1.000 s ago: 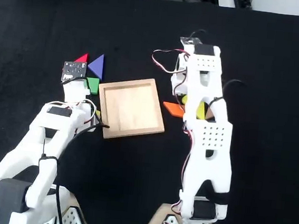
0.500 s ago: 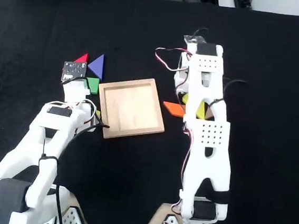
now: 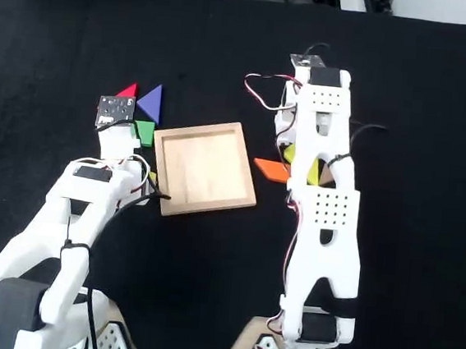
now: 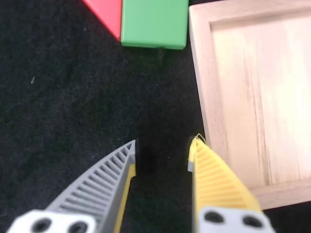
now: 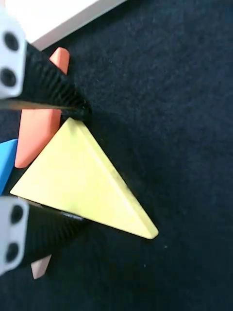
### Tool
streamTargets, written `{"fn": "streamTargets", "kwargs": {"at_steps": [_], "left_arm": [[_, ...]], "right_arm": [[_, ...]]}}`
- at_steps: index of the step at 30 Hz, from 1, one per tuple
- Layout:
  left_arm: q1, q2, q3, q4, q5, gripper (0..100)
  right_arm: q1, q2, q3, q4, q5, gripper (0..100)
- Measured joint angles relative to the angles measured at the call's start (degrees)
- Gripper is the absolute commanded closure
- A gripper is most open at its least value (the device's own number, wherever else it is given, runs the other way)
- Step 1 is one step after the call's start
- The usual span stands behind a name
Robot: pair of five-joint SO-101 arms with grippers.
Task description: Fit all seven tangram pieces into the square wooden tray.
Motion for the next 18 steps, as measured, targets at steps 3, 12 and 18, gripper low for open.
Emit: {"fn": "streamTargets", "kwargs": {"at_steps": [3, 12, 18], "left_arm": [[0.0, 0.0, 0.0, 0.0, 0.0, 82], [0.0, 0.0, 0.0, 0.0, 0.0, 82], [0.0, 0.0, 0.0, 0.0, 0.0, 82]], "right_arm": [[0.0, -0.4, 0.0, 0.0, 0.0, 86.4], [-0.4, -8.6, 6.6, 0.0, 0.1, 86.4], [-0.4, -21.2, 19.0, 0.0, -0.8, 86.4]]}}
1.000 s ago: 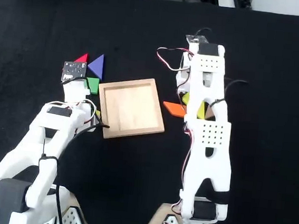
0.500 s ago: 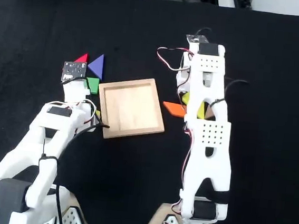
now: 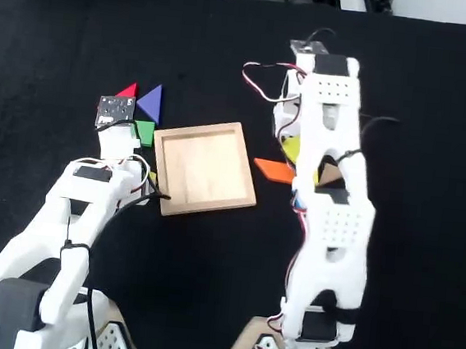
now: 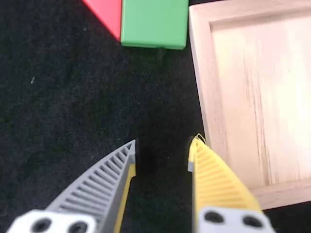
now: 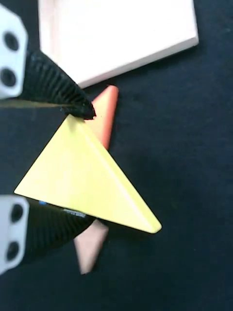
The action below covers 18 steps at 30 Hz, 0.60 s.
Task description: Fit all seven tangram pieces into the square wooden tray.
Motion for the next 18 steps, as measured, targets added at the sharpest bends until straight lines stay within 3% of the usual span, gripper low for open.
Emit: {"fn": "streamTargets", "kwargs": {"at_steps": [5, 10, 14, 18], "left_arm": [[0.0, 0.0, 0.0, 0.0, 0.0, 82], [-1.1, 0.0, 0.0, 0.0, 0.3, 82], [-5.3, 0.0, 0.0, 0.0, 6.0, 82], [-9.7, 0.0, 0.0, 0.0, 10.1, 82]], "right_arm": [[-0.7, -11.3, 9.8, 0.0, -4.0, 86.4], [-8.0, -19.8, 18.1, 0.0, -8.0, 86.4], [-14.6, -20.7, 19.9, 0.0, -12.1, 86.9], [-16.8, -20.7, 20.0, -0.9, -17.3, 98.0]]}}
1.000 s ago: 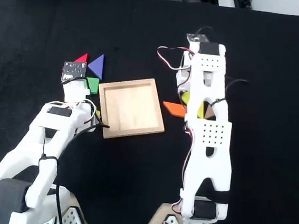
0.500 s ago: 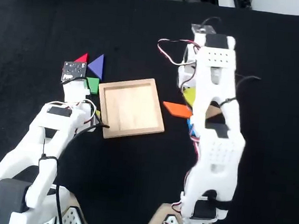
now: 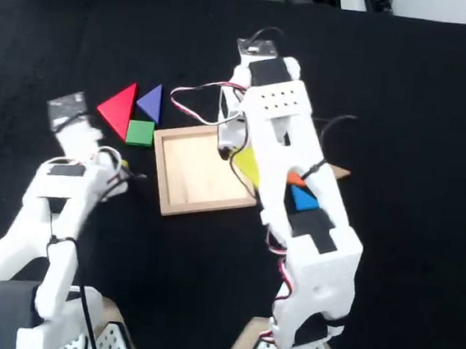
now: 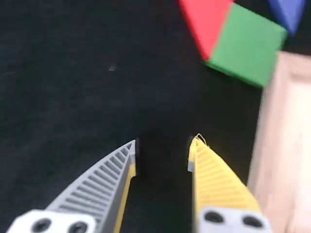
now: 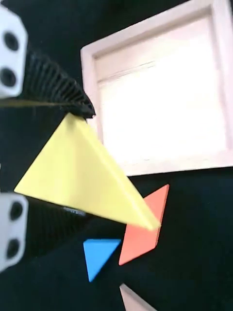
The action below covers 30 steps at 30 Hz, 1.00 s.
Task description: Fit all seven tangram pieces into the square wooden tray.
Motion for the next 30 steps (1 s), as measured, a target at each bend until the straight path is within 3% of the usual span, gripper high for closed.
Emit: {"fn": "streamTargets", "kwargs": {"at_steps": [6, 10, 18, 25, 30], "left_arm": [[-3.5, 0.0, 0.0, 0.0, 4.3, 82], [-3.5, 0.0, 0.0, 0.0, 4.7, 82], [-3.5, 0.0, 0.0, 0.0, 4.7, 82], [-3.5, 0.0, 0.0, 0.0, 4.7, 82], [-1.8, 0.0, 0.0, 0.0, 4.5, 82]], "right_arm": [[-0.4, 0.0, 0.0, -2.3, -9.8, 90.9], [-4.2, 0.0, 0.0, -3.2, -12.2, 91.2], [-10.5, 6.2, 0.0, -7.6, -12.4, 93.9], [-6.4, 11.1, -1.1, -11.7, -12.1, 93.9], [-3.5, 11.0, -11.2, -2.3, -4.0, 97.5]]}}
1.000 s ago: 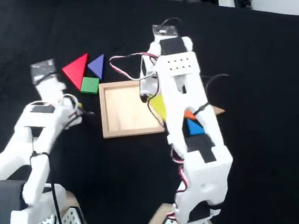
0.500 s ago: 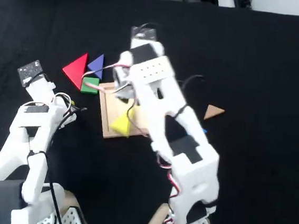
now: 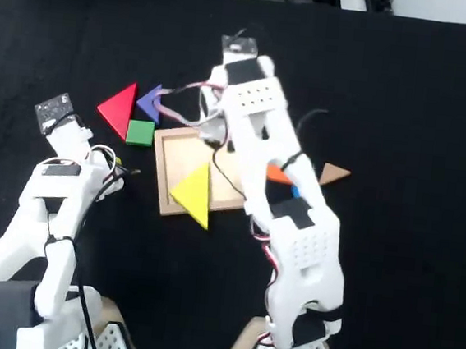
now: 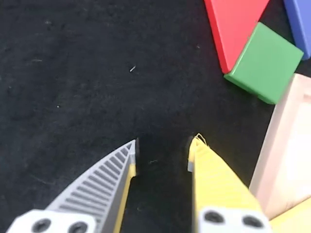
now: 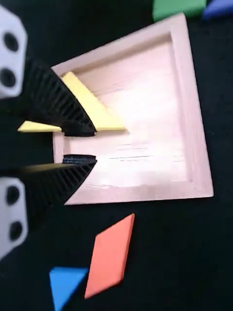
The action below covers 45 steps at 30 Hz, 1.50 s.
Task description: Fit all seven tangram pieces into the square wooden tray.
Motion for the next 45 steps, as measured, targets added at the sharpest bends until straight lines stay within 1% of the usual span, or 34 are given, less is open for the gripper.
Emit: {"fn": "streamTargets", "kwargs": {"at_steps": [1, 2, 5, 7, 9, 13, 19, 22, 25, 29, 33, 37, 41, 43, 45], "left_arm": [[0.0, 0.0, 0.0, 0.0, -0.6, 82], [0.1, 0.0, 0.0, 0.0, -1.2, 82], [1.0, 0.0, 0.0, 0.0, -2.0, 82], [1.8, 0.0, 0.0, 0.0, -2.1, 82], [2.9, 0.0, 0.0, 0.0, -2.4, 82], [4.5, 0.0, 0.0, 0.0, -4.1, 82], [4.6, 0.0, 0.0, 0.0, -6.2, 82], [4.6, 0.0, 0.0, 0.0, -6.6, 82], [4.6, 0.0, 0.0, 0.6, -6.6, 82], [4.6, -1.2, -1.4, 6.9, -9.8, 82], [4.6, -6.7, -3.2, 12.7, -11.1, 82], [4.6, -13.8, -3.2, 16.5, -11.1, 82], [4.6, -21.1, -3.2, 20.0, -11.7, 81], [4.8, -24.6, -3.3, 22.6, -13.5, 81], [6.8, -27.3, -4.3, 25.9, -17.1, 81]], "right_arm": [[0.2, -0.5, -2.3, 2.0, 1.8, 99.1], [0.4, -1.5, -3.7, 2.6, 3.6, 98.5], [0.6, -5.3, -4.4, 2.9, 11.2, 98.8], [0.6, -8.2, -2.2, 3.0, 17.1, 98.8], [0.8, -11.7, 2.5, 3.0, 21.0, 98.8], [2.3, -21.1, 14.7, 3.0, 22.9, 98.8], [8.5, -40.2, 30.9, 1.3, 23.6, 98.7], [11.4, -48.4, 39.7, -4.1, 23.8, 98.7], [11.9, -54.5, 52.7, -12.4, 26.1, 98.7], [12.7, -60.0, 73.0, -27.0, 30.4, 98.8], [18.1, -64.4, 87.4, -41.6, 30.7, 98.8], [21.7, -65.7, 94.9, -52.1, 27.3, 98.8], [23.8, -65.7, 98.5, -59.1, 27.0, 98.7], [24.9, -65.7, 99.9, -62.2, 27.0, 98.7], [25.1, -65.7, 101.7, -65.3, 27.0, 98.7]]}}
